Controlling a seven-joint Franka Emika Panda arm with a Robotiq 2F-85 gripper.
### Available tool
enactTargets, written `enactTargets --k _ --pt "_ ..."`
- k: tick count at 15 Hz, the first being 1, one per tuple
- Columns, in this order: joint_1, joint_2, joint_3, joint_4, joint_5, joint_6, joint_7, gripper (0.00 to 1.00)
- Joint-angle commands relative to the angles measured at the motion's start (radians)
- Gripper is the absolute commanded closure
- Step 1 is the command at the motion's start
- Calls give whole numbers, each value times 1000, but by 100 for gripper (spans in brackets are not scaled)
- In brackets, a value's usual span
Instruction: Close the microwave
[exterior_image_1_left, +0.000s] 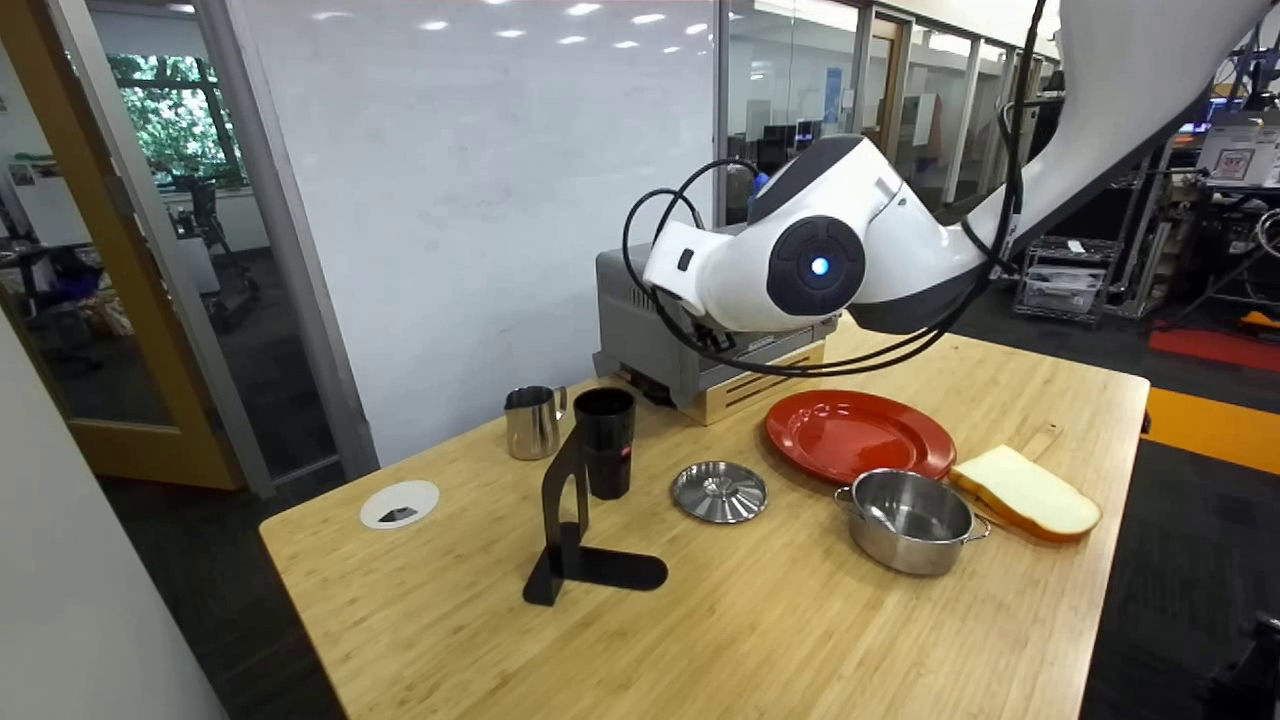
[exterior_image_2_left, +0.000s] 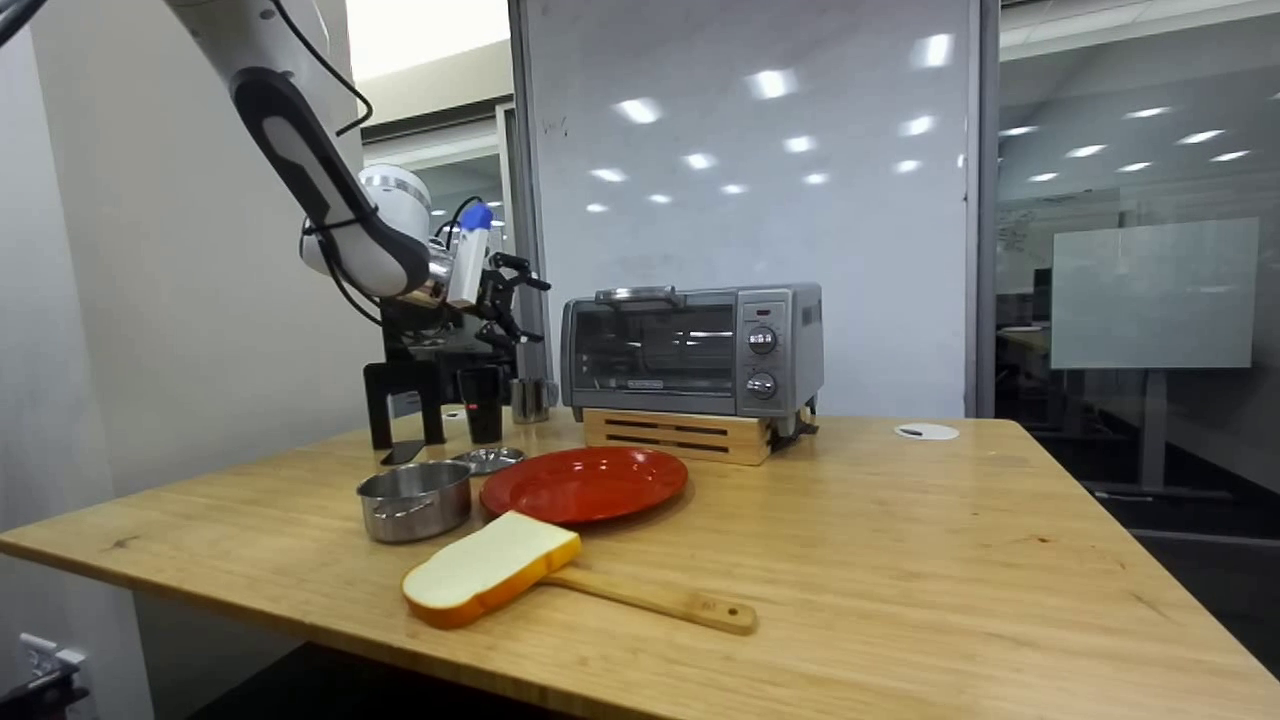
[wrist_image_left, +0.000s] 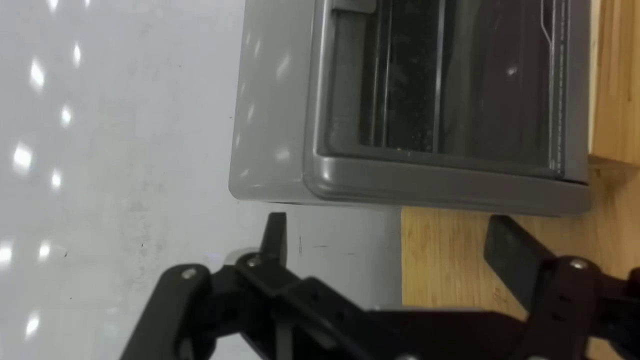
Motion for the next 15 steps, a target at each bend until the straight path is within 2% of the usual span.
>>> enactTargets --k 1,9,15 --pt "1 -107 16 -108 102 21 -23 0" --pt "51 -298 48 -282 308 0 26 0" --pt "71 -465 48 -462 502 13 82 0"
